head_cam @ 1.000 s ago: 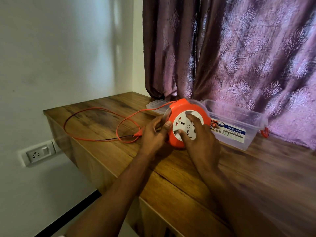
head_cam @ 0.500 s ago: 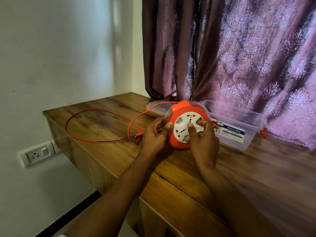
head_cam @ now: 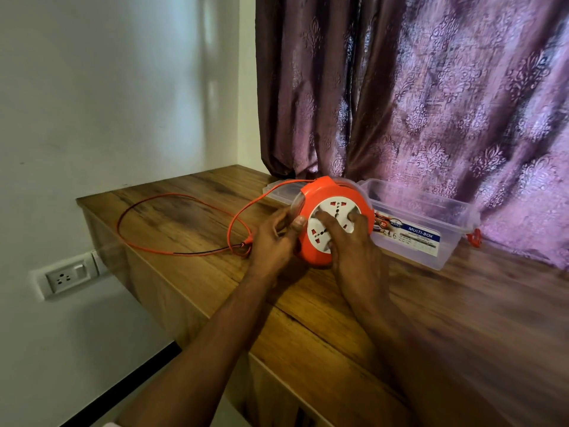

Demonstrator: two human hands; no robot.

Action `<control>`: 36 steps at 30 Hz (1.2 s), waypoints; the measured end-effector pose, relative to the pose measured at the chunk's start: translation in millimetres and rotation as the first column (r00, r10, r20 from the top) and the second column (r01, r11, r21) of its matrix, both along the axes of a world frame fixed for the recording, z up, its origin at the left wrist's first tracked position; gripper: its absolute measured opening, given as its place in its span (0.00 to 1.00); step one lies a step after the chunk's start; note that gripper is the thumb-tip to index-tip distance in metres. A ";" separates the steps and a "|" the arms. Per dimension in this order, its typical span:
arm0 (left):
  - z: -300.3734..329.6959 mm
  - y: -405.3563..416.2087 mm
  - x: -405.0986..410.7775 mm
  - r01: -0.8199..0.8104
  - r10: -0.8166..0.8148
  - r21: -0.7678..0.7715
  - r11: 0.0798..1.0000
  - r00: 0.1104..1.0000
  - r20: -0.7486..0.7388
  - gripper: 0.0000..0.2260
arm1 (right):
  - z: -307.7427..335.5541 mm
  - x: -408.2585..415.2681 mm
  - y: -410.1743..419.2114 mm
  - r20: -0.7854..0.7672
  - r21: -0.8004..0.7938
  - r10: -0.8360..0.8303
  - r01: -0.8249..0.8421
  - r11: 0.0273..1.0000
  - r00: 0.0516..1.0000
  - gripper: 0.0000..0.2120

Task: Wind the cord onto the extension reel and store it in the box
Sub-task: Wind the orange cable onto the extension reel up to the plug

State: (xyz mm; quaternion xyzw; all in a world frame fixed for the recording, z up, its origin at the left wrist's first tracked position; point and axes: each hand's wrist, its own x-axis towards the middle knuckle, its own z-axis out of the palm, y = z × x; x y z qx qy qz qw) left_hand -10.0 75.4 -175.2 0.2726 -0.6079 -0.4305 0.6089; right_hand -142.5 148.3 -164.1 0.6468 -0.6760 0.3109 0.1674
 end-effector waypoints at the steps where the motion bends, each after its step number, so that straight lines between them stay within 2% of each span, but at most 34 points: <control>1: -0.1 0.2 -0.4 0.000 0.000 -0.003 1.000 1.000 0.001 0.15 | 1.5 0.9 0.6 0.013 -0.009 -0.009 0.009 1.000 1.000 0.27; 9: -0.7 0.6 -1.9 0.006 -0.004 -0.047 0.999 0.999 0.043 0.12 | 4.4 1.7 -0.3 0.277 -0.081 -0.060 0.086 0.993 0.959 0.27; 14: -2.5 -1.1 -2.6 0.002 0.002 -0.080 0.997 0.999 0.050 0.20 | 10.4 3.9 1.8 0.438 -0.094 -0.083 0.137 0.986 0.895 0.27; 16: -2.6 0.0 -3.3 0.001 0.003 -0.083 0.997 0.999 0.052 0.20 | 11.8 5.3 2.8 0.510 -0.080 -0.086 0.147 0.986 0.856 0.26; 19: -5.4 -1.6 -4.6 -0.010 0.015 -0.086 0.996 0.998 0.061 0.22 | 13.6 6.3 2.3 0.624 -0.036 -0.112 0.172 0.984 0.774 0.27; 23: -6.9 -3.4 -6.0 -0.019 0.029 -0.107 0.994 0.996 0.089 0.22 | 19.0 6.1 -1.5 0.827 -0.046 -0.038 0.136 0.990 0.561 0.23; 24: -6.7 -2.7 -6.1 -0.027 0.037 -0.110 0.994 0.995 0.089 0.23 | 18.9 5.7 -2.2 0.842 -0.054 -0.021 0.123 0.991 0.539 0.21; 26: -6.0 -1.9 -5.7 -0.040 0.048 -0.106 0.994 0.996 0.077 0.23 | 18.3 7.7 0.3 0.811 -0.075 -0.002 0.108 0.991 0.585 0.18; 27: -5.4 -1.8 -5.3 -0.045 0.051 -0.100 0.994 0.996 0.067 0.23 | 15.4 7.9 2.0 0.764 -0.109 0.014 0.108 0.988 0.646 0.17; 29: -4.4 -2.8 -4.2 -0.052 0.055 -0.074 0.996 0.998 0.040 0.20 | 6.3 4.3 3.2 0.590 -0.175 0.030 0.092 0.980 0.807 0.17; 31: -2.4 -2.5 -3.1 -0.053 0.053 -0.043 0.998 0.999 0.011 0.18 | 0.3 2.0 2.0 0.349 -0.179 0.016 0.050 0.983 0.937 0.20; 34: -1.1 -3.3 -1.4 -0.067 0.067 -0.007 0.998 0.998 -0.012 0.19 | 0.7 4.1 0.5 0.056 -0.112 -0.026 0.032 0.993 0.998 0.26; 36: -0.7 -2.9 -0.5 -0.078 0.078 -0.008 0.997 0.997 -0.017 0.17 | 0.3 5.7 -0.7 -0.012 -0.073 -0.011 0.010 0.997 1.000 0.29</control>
